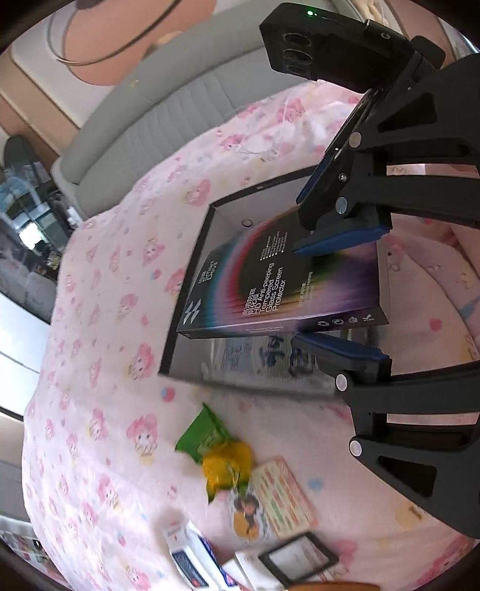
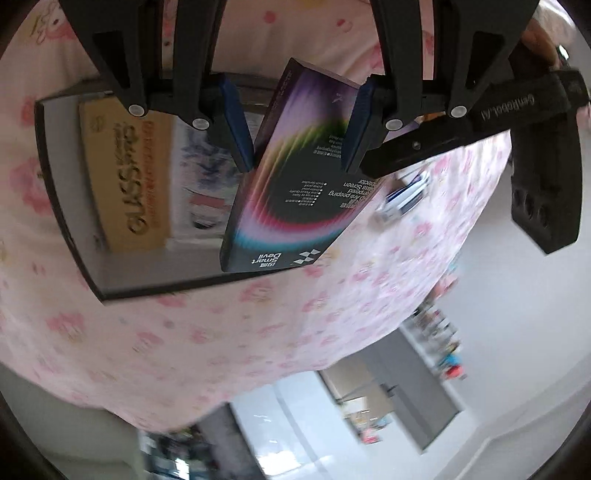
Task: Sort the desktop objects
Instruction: 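Lower the Smart Devil box into the shoebox beside the bead-art kit, then open the left tool and release the box upright against the wall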
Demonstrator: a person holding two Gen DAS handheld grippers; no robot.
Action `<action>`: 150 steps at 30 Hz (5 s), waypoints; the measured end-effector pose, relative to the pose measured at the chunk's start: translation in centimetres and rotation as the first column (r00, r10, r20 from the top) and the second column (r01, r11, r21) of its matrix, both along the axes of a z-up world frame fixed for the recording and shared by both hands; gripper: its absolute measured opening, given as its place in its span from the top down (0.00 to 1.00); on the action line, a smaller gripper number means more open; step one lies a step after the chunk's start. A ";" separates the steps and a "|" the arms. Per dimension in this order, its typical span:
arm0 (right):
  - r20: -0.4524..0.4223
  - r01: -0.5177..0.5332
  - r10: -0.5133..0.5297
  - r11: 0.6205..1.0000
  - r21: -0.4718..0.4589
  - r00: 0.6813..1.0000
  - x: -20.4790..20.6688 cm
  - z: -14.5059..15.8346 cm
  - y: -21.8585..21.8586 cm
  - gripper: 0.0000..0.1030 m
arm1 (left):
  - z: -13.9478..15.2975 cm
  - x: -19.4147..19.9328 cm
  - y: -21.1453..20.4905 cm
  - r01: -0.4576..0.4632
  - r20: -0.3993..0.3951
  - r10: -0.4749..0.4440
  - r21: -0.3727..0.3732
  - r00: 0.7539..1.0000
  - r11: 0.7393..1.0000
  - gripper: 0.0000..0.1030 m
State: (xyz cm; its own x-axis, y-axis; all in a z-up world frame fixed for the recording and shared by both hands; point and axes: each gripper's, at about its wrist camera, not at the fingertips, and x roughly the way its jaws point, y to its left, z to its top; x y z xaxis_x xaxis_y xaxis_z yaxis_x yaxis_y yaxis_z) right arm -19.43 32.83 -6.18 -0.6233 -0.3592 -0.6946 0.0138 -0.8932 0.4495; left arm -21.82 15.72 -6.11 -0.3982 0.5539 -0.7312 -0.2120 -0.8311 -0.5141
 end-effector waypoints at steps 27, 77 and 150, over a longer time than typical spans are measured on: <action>0.182 0.133 -0.156 0.982 0.134 0.971 -4.3 -4.5 5.8 0.70 | -8.2 -3.4 8.3 0.057 0.171 -0.031 -0.149 0.985 0.987 0.77; 0.323 0.077 -0.177 0.951 0.299 0.930 -9.7 -7.7 5.9 0.59 | -9.5 -8.7 10.0 0.084 0.228 -0.016 -0.289 0.973 0.954 0.67; 0.102 0.069 -0.100 0.960 0.273 0.990 0.2 -1.7 2.2 0.52 | -0.3 0.7 3.8 0.067 -0.009 -0.070 -0.213 0.997 0.975 0.66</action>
